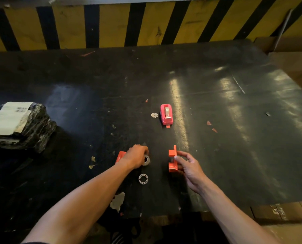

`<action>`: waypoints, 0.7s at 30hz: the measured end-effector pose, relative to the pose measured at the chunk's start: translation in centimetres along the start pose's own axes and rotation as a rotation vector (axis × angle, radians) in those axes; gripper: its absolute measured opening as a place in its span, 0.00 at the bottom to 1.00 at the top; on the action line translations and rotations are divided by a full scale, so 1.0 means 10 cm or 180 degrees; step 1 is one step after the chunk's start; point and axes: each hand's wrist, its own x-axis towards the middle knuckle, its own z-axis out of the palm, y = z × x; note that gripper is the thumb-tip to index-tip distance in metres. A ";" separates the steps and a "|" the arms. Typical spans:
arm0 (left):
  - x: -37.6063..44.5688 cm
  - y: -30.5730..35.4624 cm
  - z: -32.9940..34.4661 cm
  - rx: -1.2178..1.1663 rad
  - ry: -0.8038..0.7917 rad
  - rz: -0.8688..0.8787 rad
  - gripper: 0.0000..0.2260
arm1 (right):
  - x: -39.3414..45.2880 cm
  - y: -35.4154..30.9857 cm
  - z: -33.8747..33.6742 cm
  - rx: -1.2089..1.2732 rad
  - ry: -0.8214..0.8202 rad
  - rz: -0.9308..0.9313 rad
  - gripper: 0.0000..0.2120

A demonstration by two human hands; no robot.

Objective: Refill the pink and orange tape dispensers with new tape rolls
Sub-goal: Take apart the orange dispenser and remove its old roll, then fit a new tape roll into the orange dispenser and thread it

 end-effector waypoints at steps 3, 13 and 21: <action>-0.04 -0.04 0.07 -0.0776 0.0406 -0.0195 0.06 | 0.00 0.02 0.00 0.0000 -0.0018 0.0020 0.12; -0.27 0.15 -0.01 -0.4761 0.0005 -0.1287 0.11 | -0.06 -0.02 0.21 0.0042 -0.0451 -0.0071 0.14; -0.49 0.23 0.02 -0.4109 0.0346 -0.0649 0.10 | -0.05 0.04 0.34 -0.0134 -0.0513 -0.0343 0.18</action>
